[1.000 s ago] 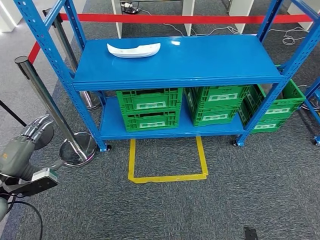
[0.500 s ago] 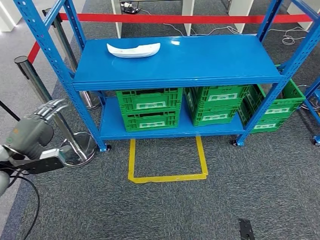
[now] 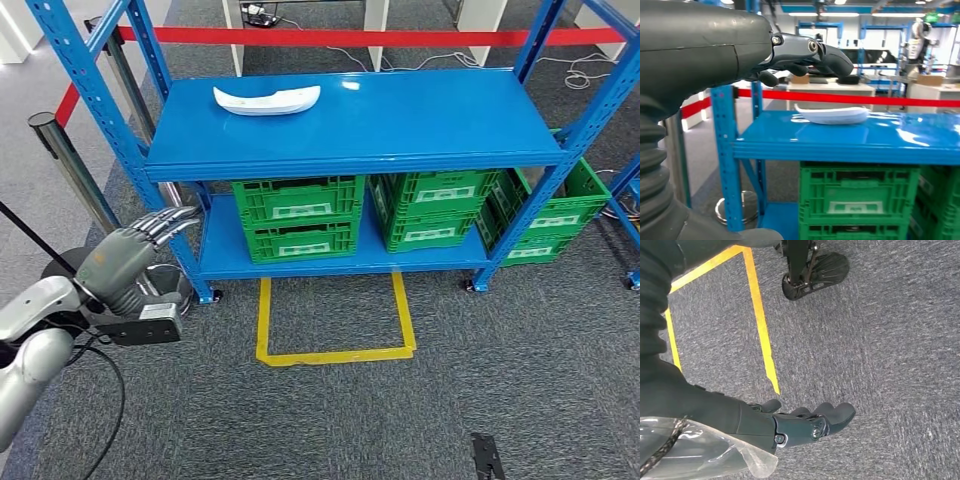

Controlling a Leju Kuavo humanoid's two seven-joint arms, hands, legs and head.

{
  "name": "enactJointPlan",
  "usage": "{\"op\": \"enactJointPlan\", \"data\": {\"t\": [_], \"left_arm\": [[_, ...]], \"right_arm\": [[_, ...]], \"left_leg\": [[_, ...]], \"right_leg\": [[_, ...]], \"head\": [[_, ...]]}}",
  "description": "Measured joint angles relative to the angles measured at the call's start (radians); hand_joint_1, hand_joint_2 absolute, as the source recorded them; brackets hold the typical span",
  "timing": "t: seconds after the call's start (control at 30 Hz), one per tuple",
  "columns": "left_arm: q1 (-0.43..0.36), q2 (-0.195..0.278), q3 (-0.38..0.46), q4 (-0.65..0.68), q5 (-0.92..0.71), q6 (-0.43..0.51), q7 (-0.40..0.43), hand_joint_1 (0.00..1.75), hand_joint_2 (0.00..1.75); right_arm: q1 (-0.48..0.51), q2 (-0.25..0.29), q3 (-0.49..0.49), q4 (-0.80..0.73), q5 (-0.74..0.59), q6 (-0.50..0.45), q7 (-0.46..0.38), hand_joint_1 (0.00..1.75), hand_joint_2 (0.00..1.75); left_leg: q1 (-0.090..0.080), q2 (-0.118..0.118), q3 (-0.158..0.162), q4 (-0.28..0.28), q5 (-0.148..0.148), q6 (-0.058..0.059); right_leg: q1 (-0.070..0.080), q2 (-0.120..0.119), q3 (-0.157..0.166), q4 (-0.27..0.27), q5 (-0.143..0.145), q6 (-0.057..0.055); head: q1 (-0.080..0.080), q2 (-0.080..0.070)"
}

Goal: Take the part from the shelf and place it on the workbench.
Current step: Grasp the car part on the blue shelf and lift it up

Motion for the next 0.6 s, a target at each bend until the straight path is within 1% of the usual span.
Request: {"op": "enactJointPlan", "data": {"t": [0.27, 0.6], "left_arm": [[-0.052, -0.049, -0.097, 0.033, -0.021, -0.002, 0.015, 0.00, 1.75], [-0.088, -0.064, -0.148, 0.051, -0.023, -0.001, 0.023, 0.00, 1.75]], "right_arm": [[-0.004, 0.010, 0.008, 0.000, 0.011, 0.000, 0.008, 0.00, 1.75], [-0.004, 0.013, 0.016, 0.000, 0.021, 0.000, 0.013, 0.00, 1.75]], "left_leg": [[0.000, 0.000, 0.000, 0.000, 0.000, 0.000], [0.000, 0.000, 0.000, 0.000, 0.000, 0.000]], "right_leg": [[0.000, 0.000, 0.000, 0.000, 0.000, 0.000], [0.000, 0.000, 0.000, 0.000, 0.000, 0.000]], "head": [[0.000, 0.000], [0.000, 0.000]]}}
